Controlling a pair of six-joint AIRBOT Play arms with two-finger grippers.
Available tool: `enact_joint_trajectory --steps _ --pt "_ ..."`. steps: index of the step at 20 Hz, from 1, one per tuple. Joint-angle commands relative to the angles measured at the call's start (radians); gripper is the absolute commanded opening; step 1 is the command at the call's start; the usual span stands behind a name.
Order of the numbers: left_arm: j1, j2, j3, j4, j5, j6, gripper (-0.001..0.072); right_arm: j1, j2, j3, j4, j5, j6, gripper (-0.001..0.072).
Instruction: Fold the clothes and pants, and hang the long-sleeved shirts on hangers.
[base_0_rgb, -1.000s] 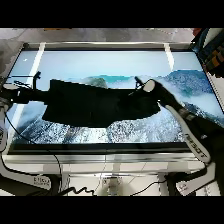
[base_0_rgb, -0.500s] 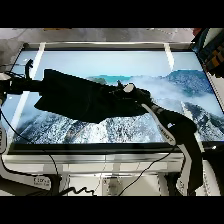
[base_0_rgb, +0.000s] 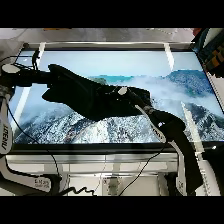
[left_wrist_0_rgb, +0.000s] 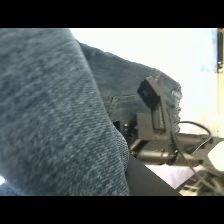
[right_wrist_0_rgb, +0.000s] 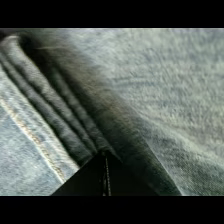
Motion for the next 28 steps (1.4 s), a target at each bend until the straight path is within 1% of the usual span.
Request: enact_joint_trajectory --steps 1,2,3,5,6,7,9,10,12,14,16,18,19,20,21,23,24,26,27,28 --pt "-0.07 -0.002 0.005 -0.002 0.065 -0.069 0.0014 -0.023 0.004 0.005 -0.027 -0.008 0.102 0.0021" --pt "-0.086 -0.002 0.005 -0.002 0.082 -0.085 0.0014 -0.036 0.013 0.005 -0.097 0.011 0.188 0.0021" --pt "-0.104 -0.002 0.005 -0.002 0.097 -0.095 0.0013 -0.055 0.032 0.005 -0.217 0.048 0.309 0.0021" --pt "-0.144 -0.002 0.005 0.006 0.121 -0.125 0.0012 -0.101 0.102 0.004 -0.594 0.158 0.564 0.002" --pt "-0.167 -0.002 0.005 0.005 0.131 -0.129 0.0013 -0.128 0.136 0.004 -0.715 0.195 0.577 0.002" --pt "-0.197 -0.002 0.005 0.005 0.142 -0.134 0.0012 -0.167 0.167 0.003 -0.762 0.233 0.564 0.002" --pt "-0.27 -0.002 0.005 0.005 0.184 -0.154 0.0012 -0.257 0.226 -0.007 -0.798 0.309 0.537 0.002" --pt "-0.315 -0.002 0.006 0.004 0.224 -0.156 0.0012 -0.295 0.252 -0.014 -0.807 0.336 0.509 0.002" --pt "-0.41 -0.022 0.014 -0.015 0.321 -0.189 0.0012 -0.36 0.3 -0.032 -0.819 0.407 0.44 0.002" --pt "-0.513 -0.106 0.088 -0.036 0.341 -0.225 0.0012 -0.405 0.348 -0.052 -0.85 0.479 0.41 0.002" --pt "-0.631 -0.228 0.222 -0.053 0.354 -0.254 0.0012 -0.443 0.406 -0.088 -0.872 0.493 0.369 0.0019" --pt "-0.739 -0.373 0.399 -0.07 0.403 -0.309 0.0015 -0.485 0.465 -0.128 -0.872 0.496 0.337 0.002" --pt "-0.78 -0.456 0.495 -0.113 0.404 -0.315 0.01 -0.51 0.493 -0.145 -0.875 0.507 0.33 0.002" --pt "-0.809 -0.52 0.551 -0.203 0.403 -0.311 0.0497 -0.533 0.516 -0.158 -0.877 0.511 0.315 0.002" --pt "-0.829 -0.56 0.556 -0.32 0.4 -0.287 0.068 -0.559 0.539 -0.169 -0.877 0.512 0.314 0.002" --pt "-0.854 -0.588 0.515 -0.51 0.356 -0.134 0.0692 -0.612 0.578 -0.188 -0.876 0.504 0.315 0.002" --pt "-0.856 -0.586 0.502 -0.565 0.33 -0.085 0.0692 -0.635 0.588 -0.192 -0.876 0.502 0.311 0.002" --pt "-0.848 -0.578 0.502 -0.572 0.288 -0.078 0.0681 -0.666 0.592 -0.191 -0.872 0.508 0.302 0.002" --pt "-0.839 -0.57 0.502 -0.571 0.278 -0.07 0.0648 -0.673 0.593 -0.191 -0.87 0.517 0.294 0.002" --pt "-0.826 -0.559 0.502 -0.571 0.274 -0.058 0.0631 -0.673 0.593 -0.191 -0.869 0.52 0.281 0.002"
